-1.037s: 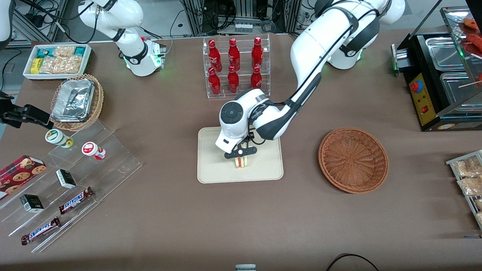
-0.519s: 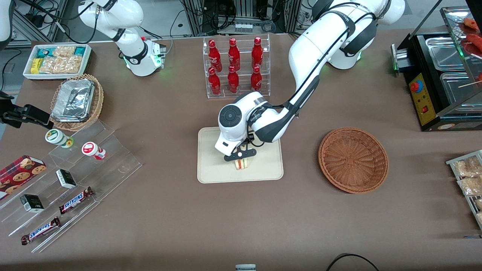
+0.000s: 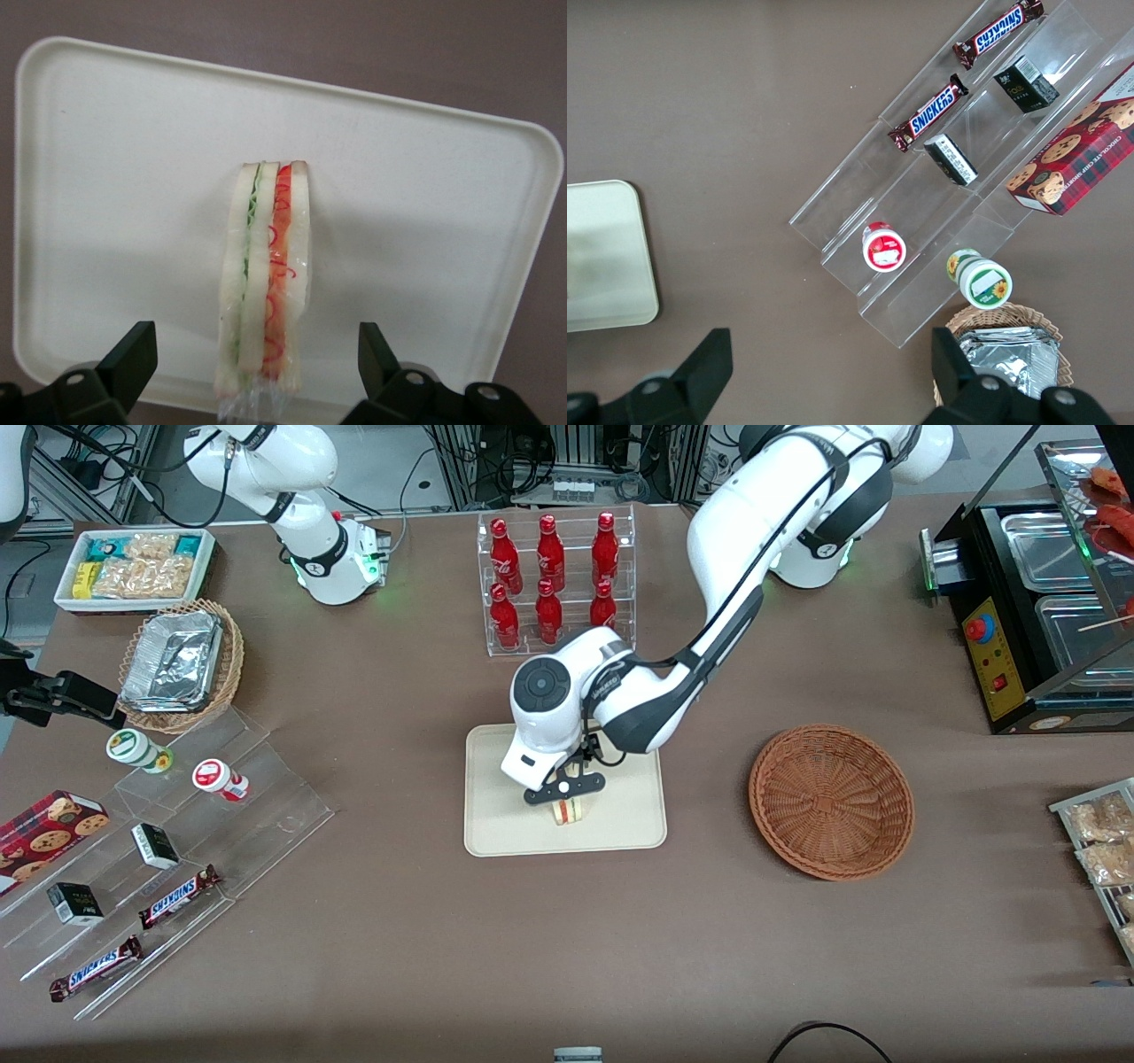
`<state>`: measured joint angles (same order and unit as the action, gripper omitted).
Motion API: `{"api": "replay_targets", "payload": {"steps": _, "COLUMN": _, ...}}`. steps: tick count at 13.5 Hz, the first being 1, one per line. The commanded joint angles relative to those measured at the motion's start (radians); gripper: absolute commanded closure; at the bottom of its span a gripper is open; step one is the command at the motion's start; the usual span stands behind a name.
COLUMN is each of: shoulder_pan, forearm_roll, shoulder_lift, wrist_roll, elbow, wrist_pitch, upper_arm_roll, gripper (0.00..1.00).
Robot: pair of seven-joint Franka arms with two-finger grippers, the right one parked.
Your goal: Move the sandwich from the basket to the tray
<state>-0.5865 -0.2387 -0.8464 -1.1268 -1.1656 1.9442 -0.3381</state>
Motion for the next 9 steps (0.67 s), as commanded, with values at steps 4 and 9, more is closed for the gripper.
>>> {"api": "replay_targets", "payload": {"steps": 4, "shoulder_pan": 0.075, "forearm_roll": -0.014, "shoulder_lift": 0.133, "wrist_roll": -0.004, "elbow": -0.025, "wrist_pitch": -0.074, "upper_arm_roll": 0.004, "gripper": 0.00}}
{"api": "replay_targets", "payload": {"steps": 9, "shoulder_pan": 0.253, "forearm_roll": 0.063, "shoulder_lift": 0.327, "wrist_roll": 0.245, "elbow": -0.256, "wrist_pitch": -0.088, "upper_arm_roll": -0.004, "gripper": 0.00}}
